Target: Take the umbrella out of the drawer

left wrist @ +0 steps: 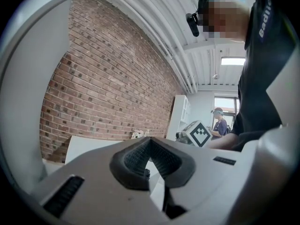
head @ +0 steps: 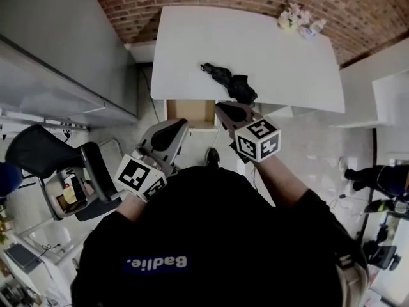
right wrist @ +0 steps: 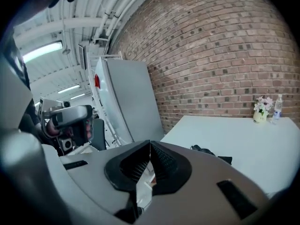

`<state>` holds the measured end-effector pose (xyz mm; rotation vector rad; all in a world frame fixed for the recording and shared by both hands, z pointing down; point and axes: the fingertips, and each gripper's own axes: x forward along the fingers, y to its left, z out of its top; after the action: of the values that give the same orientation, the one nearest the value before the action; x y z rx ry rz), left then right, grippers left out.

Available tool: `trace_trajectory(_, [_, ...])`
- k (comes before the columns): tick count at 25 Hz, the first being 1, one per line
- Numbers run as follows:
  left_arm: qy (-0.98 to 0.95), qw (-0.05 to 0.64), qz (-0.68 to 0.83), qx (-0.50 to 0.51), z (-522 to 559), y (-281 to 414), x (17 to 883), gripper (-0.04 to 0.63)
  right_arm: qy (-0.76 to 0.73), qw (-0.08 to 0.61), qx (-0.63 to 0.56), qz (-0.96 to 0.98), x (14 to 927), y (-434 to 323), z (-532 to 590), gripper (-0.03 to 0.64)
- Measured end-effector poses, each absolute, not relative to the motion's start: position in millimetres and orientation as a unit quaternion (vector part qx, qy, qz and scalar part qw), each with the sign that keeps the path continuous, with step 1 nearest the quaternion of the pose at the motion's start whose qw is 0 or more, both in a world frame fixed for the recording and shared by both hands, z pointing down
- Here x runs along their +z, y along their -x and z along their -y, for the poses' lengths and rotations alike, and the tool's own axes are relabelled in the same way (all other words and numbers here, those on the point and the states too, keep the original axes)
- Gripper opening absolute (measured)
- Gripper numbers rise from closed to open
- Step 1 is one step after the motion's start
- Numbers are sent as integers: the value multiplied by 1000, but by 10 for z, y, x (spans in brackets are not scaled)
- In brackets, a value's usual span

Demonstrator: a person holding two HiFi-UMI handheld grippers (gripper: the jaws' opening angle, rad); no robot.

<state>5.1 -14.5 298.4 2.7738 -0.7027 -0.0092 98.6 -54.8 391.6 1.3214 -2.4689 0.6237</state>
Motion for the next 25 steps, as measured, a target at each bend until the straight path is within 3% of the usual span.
trace_trajectory(25, [-960, 145, 238, -4, 25, -50, 3033, -2, -387, 75, 201, 897, 3573, -464, 215, 29])
